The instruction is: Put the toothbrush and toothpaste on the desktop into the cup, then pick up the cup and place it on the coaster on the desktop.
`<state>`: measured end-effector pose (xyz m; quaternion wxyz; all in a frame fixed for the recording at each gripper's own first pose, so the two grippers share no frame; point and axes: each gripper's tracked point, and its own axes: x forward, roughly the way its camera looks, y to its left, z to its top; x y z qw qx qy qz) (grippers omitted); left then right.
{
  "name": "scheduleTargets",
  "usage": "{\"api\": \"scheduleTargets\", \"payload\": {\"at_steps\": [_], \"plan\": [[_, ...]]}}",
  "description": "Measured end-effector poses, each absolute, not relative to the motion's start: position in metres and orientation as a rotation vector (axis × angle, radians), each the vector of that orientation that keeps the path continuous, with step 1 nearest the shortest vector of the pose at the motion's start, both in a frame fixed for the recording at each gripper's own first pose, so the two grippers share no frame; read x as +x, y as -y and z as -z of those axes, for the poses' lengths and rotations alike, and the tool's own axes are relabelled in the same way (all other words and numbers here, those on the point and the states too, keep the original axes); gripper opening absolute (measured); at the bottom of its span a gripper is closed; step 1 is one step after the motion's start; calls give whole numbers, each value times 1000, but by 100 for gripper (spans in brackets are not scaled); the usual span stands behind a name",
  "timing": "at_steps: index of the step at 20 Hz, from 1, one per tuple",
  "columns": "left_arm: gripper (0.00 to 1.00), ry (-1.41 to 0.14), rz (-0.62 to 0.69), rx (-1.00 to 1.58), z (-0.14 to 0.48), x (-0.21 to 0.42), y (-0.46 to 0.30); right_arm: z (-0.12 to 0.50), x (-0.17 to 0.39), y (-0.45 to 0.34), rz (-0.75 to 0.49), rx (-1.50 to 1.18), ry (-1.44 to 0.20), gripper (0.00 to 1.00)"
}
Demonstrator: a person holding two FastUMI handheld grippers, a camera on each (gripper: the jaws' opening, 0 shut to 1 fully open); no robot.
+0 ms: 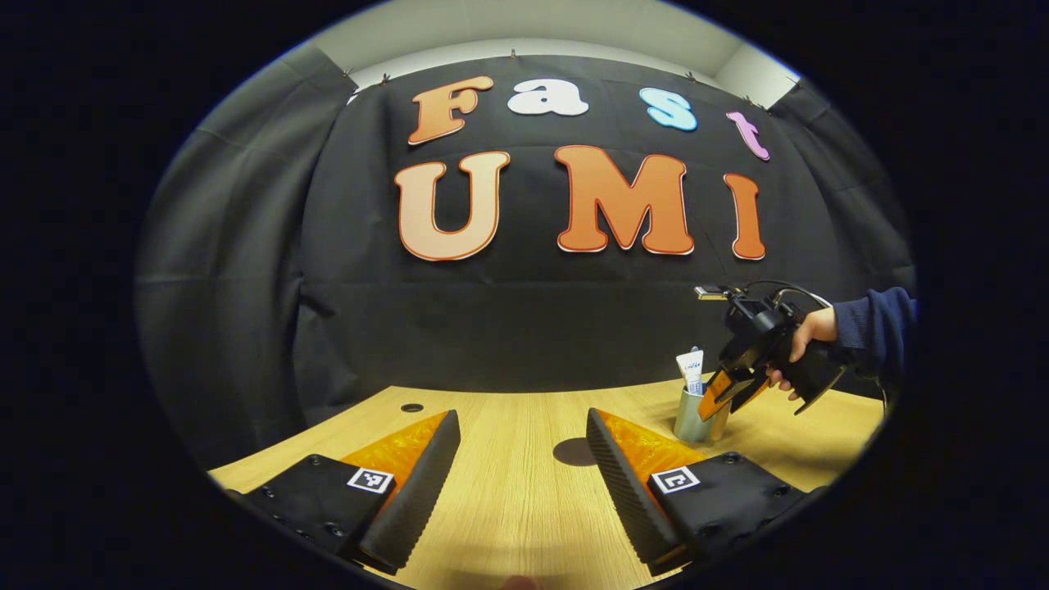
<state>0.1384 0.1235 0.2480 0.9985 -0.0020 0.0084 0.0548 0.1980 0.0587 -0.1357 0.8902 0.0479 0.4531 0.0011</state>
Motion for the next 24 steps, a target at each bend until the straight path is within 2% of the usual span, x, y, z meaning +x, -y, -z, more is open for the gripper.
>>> {"api": "scheduleTargets", "payload": {"at_steps": [6, 8, 9, 13, 24], "plan": [[98, -49, -94, -10, -231, 142, -120, 154, 196, -59, 52, 99, -959, 56], [99, -58, -89, -16, -229, 143, -119, 158, 193, -61, 62, 86, -956, 29], [99, -59, -85, -20, -228, 143, -117, 156, 196, -61, 63, 77, -949, 27], [99, -68, -67, -18, -221, 146, -107, 153, 197, -60, 21, 45, -939, 23], [99, -78, -43, 6, -219, 153, -102, 145, 207, -62, -93, -62, -867, 23]]}}
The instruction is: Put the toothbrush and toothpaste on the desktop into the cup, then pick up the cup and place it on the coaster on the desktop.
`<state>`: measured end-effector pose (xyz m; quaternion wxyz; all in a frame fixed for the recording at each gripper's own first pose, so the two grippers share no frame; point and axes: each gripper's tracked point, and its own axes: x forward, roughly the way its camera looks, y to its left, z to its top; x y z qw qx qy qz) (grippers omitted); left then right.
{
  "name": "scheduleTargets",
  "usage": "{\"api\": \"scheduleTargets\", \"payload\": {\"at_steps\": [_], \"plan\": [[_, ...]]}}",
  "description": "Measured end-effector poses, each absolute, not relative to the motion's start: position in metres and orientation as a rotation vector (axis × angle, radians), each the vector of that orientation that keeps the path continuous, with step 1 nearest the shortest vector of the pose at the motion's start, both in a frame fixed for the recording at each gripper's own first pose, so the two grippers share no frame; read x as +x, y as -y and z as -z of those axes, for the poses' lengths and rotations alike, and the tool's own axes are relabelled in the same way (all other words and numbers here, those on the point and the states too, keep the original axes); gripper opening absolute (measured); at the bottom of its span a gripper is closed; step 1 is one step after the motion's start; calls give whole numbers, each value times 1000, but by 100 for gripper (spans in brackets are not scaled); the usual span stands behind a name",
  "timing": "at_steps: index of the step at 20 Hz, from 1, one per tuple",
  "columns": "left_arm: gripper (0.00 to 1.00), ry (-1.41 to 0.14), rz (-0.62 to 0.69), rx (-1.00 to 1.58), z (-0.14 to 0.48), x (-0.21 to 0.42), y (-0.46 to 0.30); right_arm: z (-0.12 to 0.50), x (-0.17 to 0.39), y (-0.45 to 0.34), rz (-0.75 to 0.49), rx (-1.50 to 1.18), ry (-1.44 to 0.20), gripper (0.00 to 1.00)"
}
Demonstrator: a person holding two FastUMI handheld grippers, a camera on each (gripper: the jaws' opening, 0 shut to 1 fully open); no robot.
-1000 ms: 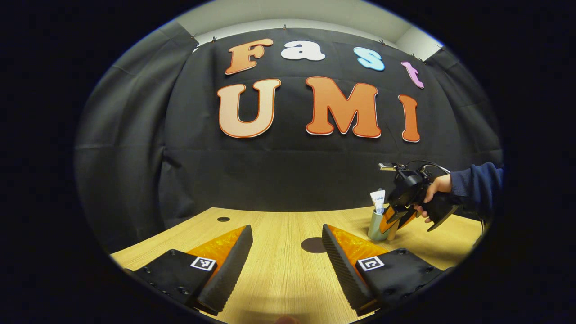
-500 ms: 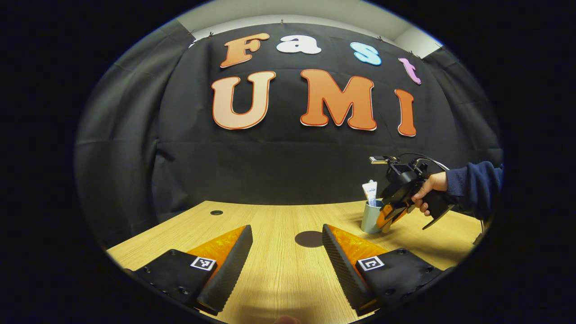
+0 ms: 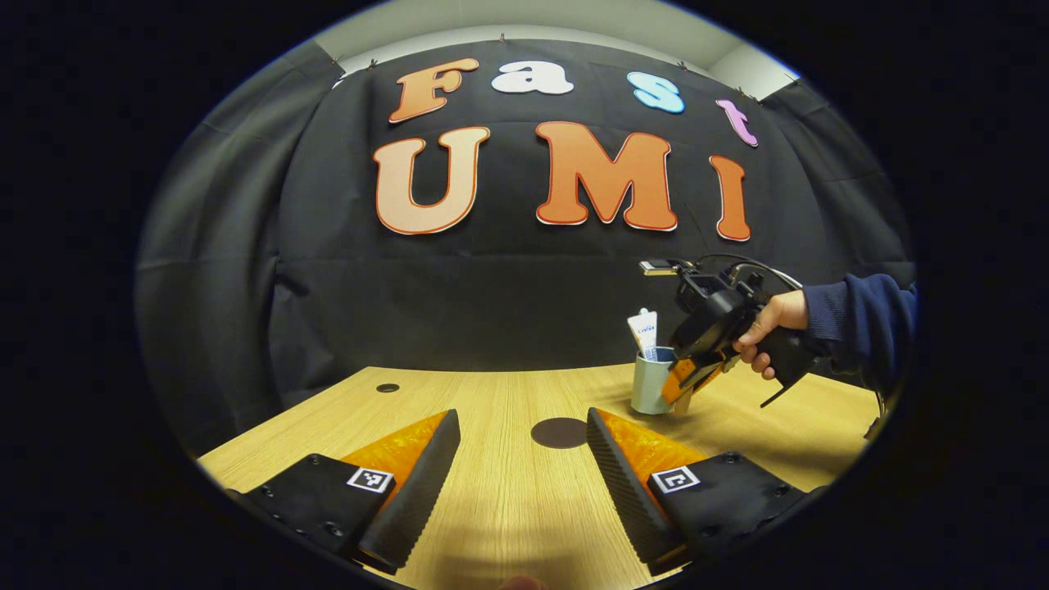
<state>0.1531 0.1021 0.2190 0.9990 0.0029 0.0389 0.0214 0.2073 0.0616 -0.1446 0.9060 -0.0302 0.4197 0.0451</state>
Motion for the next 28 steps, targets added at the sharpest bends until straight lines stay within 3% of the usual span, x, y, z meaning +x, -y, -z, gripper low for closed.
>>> {"api": "scheduleTargets", "payload": {"at_steps": [5, 6, 10, 11, 15, 28], "plan": [[99, -83, -50, 7, -217, 151, -107, 134, 210, -57, -167, -108, -837, 23], [99, -84, -53, 7, -215, 150, -109, 133, 211, -56, -178, -120, -831, 18], [99, -89, -68, -6, -211, 147, -118, 134, 213, -56, -227, -141, -824, 28], [98, -90, -71, -9, -209, 146, -119, 136, 214, -56, -238, -149, -825, 23], [99, -98, -79, -18, -204, 143, -123, 138, 214, -58, -282, -155, -830, 23], [99, -127, -112, -25, -190, 135, -137, 140, 213, -53, -320, -215, -883, 23]]}}
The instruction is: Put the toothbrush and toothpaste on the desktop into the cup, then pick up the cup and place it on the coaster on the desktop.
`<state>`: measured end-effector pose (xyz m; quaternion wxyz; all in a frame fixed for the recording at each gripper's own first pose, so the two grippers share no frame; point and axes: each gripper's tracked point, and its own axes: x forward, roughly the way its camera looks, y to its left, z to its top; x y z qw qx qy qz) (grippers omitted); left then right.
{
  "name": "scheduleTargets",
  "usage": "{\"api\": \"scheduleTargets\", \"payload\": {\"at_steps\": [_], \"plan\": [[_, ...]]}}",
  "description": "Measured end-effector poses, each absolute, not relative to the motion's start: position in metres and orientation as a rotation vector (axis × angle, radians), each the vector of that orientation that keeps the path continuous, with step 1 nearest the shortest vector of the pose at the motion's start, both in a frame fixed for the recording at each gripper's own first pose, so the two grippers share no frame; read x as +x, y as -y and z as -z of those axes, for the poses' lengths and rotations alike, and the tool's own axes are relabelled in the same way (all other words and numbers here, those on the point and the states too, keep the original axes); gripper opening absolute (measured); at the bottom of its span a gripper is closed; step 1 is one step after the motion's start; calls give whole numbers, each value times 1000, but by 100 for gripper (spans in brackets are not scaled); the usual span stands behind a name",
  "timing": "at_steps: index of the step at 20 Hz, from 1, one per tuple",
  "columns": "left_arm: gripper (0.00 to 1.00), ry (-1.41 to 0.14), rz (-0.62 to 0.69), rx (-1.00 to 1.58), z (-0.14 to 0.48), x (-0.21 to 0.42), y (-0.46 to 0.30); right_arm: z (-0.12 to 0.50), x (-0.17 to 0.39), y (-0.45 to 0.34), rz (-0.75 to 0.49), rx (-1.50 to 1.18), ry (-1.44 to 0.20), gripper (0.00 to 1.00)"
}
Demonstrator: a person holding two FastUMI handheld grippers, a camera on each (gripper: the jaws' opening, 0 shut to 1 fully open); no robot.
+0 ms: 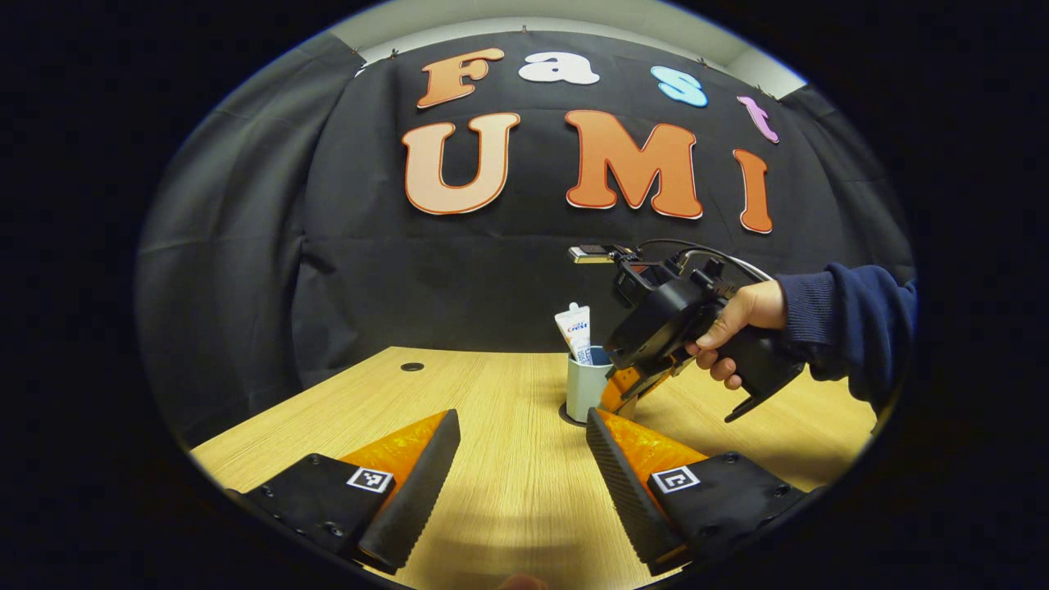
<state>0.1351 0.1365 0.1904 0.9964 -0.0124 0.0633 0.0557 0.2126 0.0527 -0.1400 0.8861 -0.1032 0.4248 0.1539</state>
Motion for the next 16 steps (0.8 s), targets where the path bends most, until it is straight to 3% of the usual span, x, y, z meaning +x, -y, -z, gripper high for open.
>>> {"api": "scheduleTargets", "payload": {"at_steps": [8, 10, 11, 13, 15, 16], "plan": [[99, -135, -112, -13, -189, 136, -131, 138, 212, -54, -332, -198, -833, 26], [99, -131, -110, -6, -193, 138, -128, 130, 212, -49, -339, -196, -802, 34], [99, -126, -109, -1, -194, 139, -125, 127, 209, -46, -348, -186, -788, 47], [99, -115, -105, 8, -200, 141, -117, 120, 204, -41, -368, -162, -757, 63], [99, -101, -97, 16, -207, 143, -108, 108, 197, -32, -374, -150, -712, 74], [98, -95, -93, 19, -211, 145, -104, 100, 194, -25, -373, -143, -686, 71]]}}
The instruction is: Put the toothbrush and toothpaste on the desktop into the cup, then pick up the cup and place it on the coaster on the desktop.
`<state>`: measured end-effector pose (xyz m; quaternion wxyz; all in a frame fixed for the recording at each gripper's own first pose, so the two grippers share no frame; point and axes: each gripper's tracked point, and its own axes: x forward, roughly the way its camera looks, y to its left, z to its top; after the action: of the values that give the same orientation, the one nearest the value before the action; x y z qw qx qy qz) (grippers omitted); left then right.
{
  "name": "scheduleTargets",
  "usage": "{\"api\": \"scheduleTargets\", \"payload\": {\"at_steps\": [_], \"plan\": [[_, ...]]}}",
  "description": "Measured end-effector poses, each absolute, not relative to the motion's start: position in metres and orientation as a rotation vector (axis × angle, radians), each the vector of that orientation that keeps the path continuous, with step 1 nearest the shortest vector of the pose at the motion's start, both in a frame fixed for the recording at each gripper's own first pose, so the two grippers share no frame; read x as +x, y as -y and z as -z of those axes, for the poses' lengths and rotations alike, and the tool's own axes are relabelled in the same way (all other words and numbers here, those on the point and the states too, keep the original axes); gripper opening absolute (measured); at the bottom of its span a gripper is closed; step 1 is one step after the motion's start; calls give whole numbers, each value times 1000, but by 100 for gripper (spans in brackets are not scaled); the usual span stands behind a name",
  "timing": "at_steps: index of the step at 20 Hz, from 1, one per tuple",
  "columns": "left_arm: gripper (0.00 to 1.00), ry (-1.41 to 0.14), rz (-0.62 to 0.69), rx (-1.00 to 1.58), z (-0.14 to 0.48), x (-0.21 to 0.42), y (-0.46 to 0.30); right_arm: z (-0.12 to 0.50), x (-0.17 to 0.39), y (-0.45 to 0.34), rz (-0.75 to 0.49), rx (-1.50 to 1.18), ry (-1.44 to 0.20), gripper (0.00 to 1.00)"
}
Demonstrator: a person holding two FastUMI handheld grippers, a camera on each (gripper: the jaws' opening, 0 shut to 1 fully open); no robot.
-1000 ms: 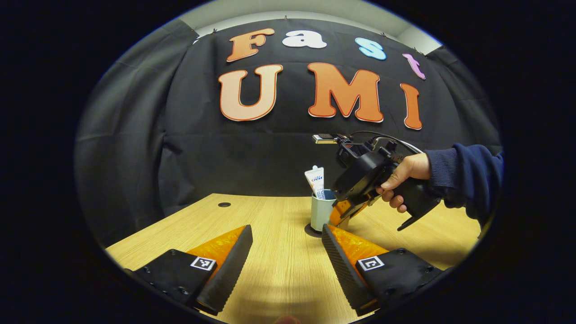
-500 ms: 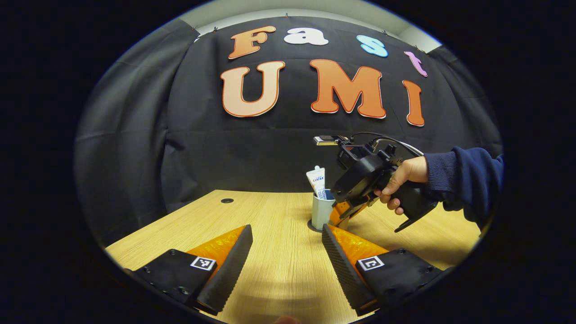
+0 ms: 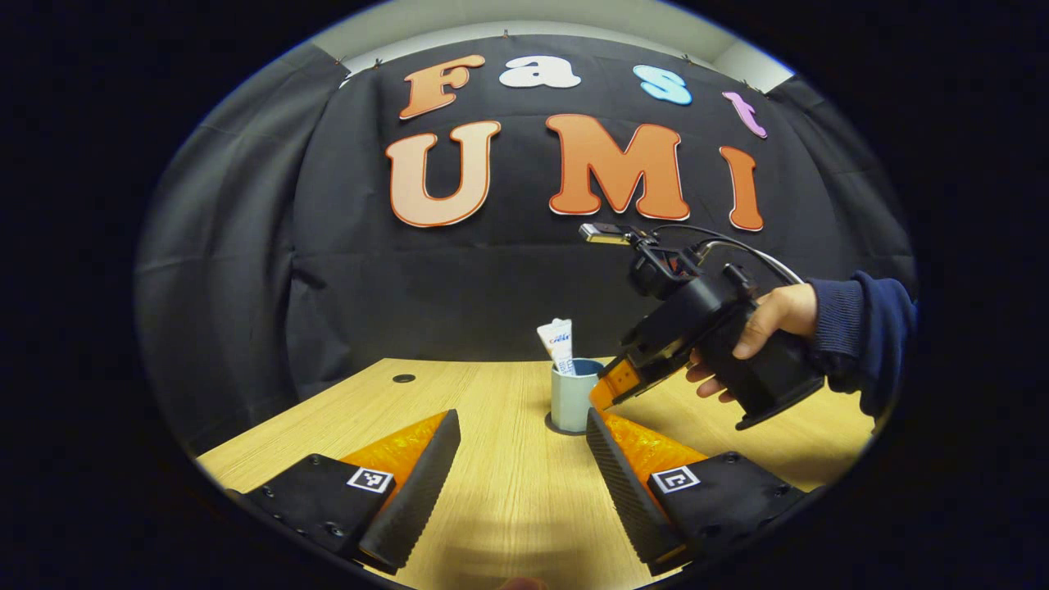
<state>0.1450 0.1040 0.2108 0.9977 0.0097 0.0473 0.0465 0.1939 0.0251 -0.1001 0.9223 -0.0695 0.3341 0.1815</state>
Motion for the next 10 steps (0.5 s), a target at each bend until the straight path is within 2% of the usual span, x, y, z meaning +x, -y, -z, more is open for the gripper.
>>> {"api": "scheduleTargets", "payload": {"at_steps": [3, 10], "plan": [[98, -70, -79, 21, -222, 148, -91, 78, 179, -2, -360, -88, -580, 83], [96, -14, -41, 19, -251, 163, -56, 45, 136, 61, -317, -27, -401, 84]]}}
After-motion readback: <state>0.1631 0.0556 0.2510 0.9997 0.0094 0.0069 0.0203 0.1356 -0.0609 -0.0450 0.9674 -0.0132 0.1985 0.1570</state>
